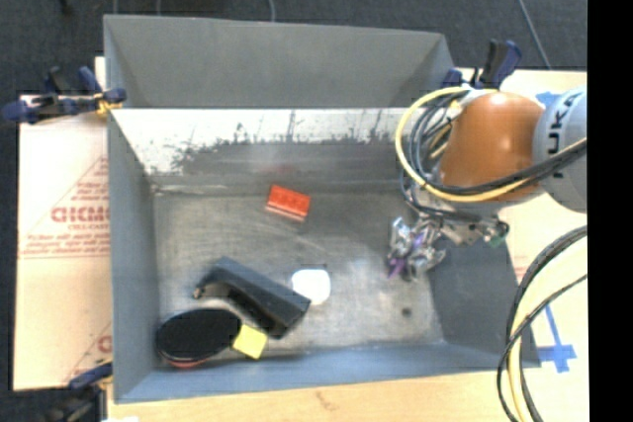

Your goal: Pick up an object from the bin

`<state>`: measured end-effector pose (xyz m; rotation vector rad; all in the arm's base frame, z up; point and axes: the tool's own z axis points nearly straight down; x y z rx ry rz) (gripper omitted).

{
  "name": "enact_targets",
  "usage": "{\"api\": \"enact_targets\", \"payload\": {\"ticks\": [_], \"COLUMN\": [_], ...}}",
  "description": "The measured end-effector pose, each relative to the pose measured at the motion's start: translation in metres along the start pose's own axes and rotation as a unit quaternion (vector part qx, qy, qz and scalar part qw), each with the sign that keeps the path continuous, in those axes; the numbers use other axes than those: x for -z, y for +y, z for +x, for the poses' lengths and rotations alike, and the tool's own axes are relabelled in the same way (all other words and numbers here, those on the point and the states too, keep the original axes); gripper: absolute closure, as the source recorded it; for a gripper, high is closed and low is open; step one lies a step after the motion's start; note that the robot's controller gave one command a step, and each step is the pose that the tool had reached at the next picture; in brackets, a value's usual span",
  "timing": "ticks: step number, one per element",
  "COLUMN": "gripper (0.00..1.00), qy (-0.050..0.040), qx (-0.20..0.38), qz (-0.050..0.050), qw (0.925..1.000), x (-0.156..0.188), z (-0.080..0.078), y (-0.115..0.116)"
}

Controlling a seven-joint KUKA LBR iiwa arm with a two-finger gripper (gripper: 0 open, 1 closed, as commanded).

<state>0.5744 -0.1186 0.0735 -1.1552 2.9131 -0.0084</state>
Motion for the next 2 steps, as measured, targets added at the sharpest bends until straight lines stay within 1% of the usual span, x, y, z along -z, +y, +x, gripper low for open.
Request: {"api": "enact_targets", "payload": {"ticks": [1,2], "gripper": [1.00,1.00], "qy": [-0.0001,0.0009], "qx": [0.000,-0.049], "qz": [0.000,-0.002], "qw": [1.0000,0.9988], "x": [0.000,0.127], "z": [0.000,-0.023], "y": [0.000,0.021]}}
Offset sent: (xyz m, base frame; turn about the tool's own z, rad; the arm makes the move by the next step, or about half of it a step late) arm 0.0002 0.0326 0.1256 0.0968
